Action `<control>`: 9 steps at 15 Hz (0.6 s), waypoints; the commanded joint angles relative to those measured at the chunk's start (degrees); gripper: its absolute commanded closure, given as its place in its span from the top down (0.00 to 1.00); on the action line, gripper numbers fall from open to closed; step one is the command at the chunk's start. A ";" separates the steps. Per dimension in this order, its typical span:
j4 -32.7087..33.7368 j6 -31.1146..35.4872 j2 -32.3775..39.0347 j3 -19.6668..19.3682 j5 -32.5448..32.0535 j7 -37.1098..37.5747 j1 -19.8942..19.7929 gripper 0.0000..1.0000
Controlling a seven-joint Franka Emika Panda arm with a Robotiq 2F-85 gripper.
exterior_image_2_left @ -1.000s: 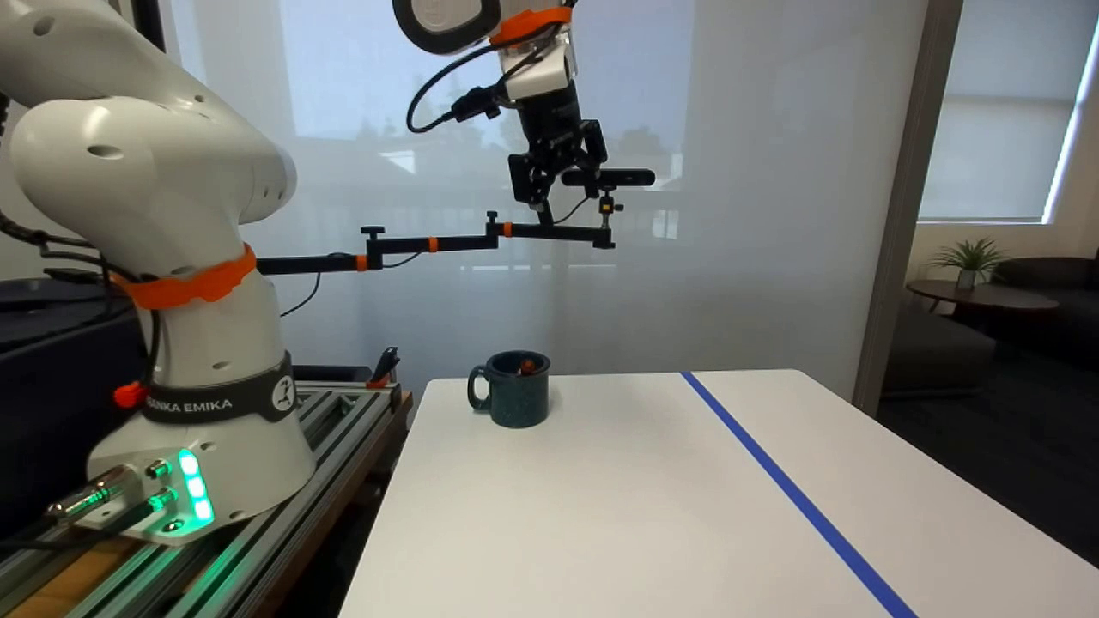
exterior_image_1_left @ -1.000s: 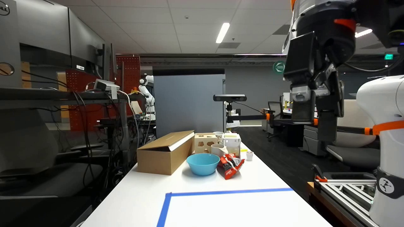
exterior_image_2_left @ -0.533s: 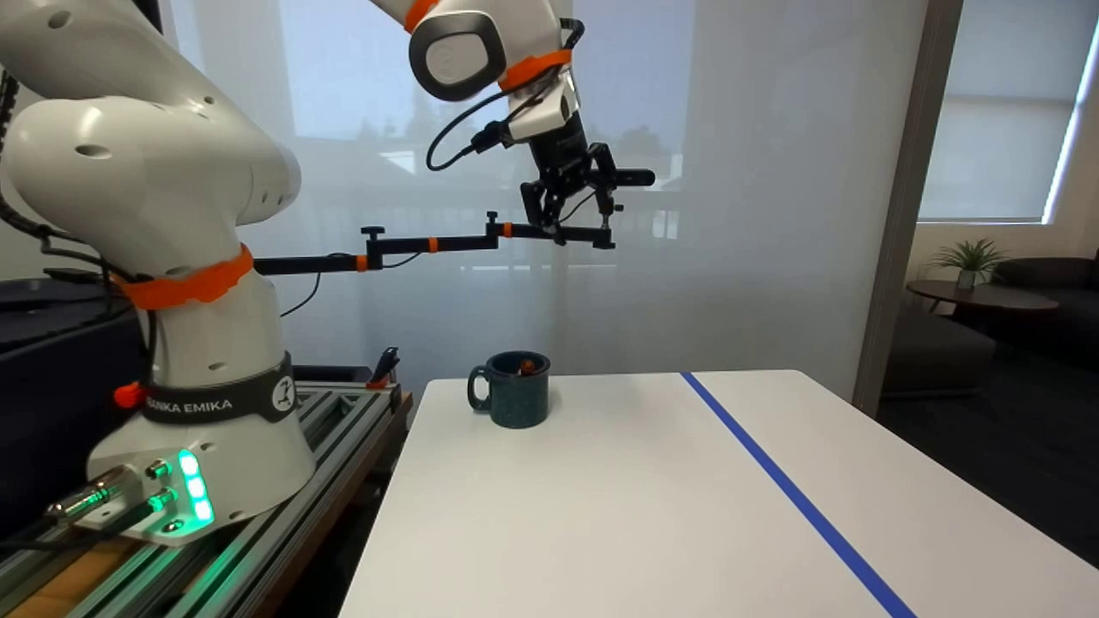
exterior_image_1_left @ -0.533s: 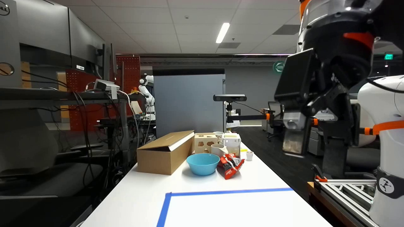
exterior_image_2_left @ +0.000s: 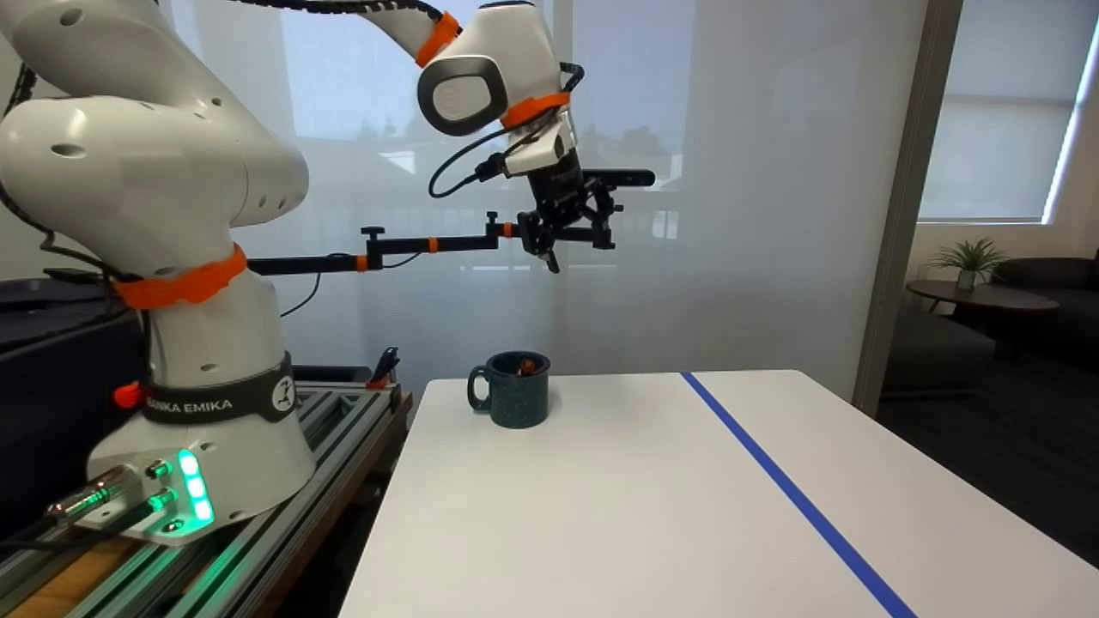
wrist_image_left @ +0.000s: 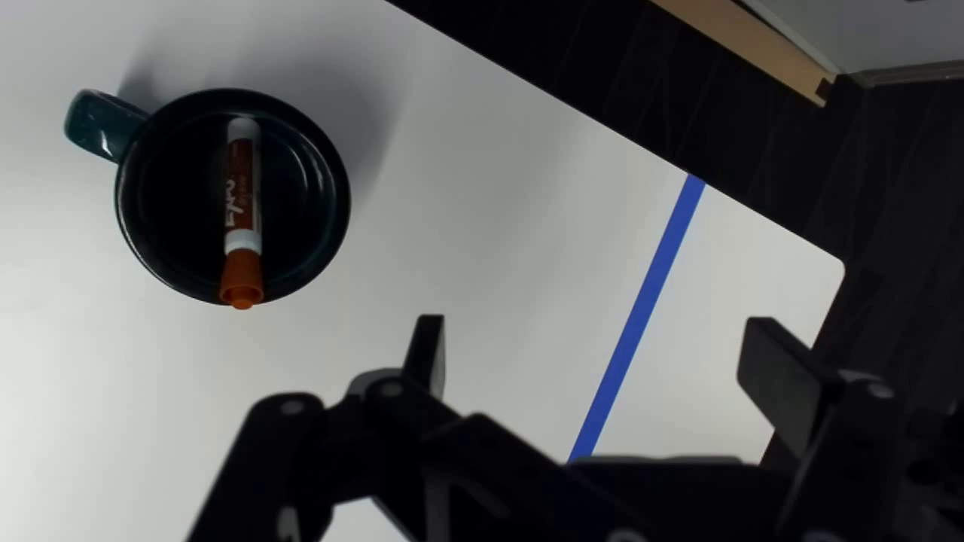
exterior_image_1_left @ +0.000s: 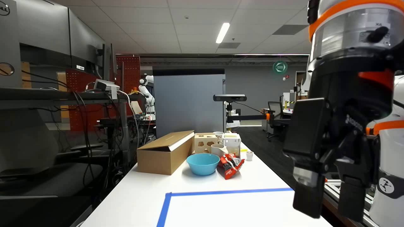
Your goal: Put the sharpie on the table
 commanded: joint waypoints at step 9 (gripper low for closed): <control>0.20 -22.47 -12.56 5.27 -0.27 0.77 -4.94 1.00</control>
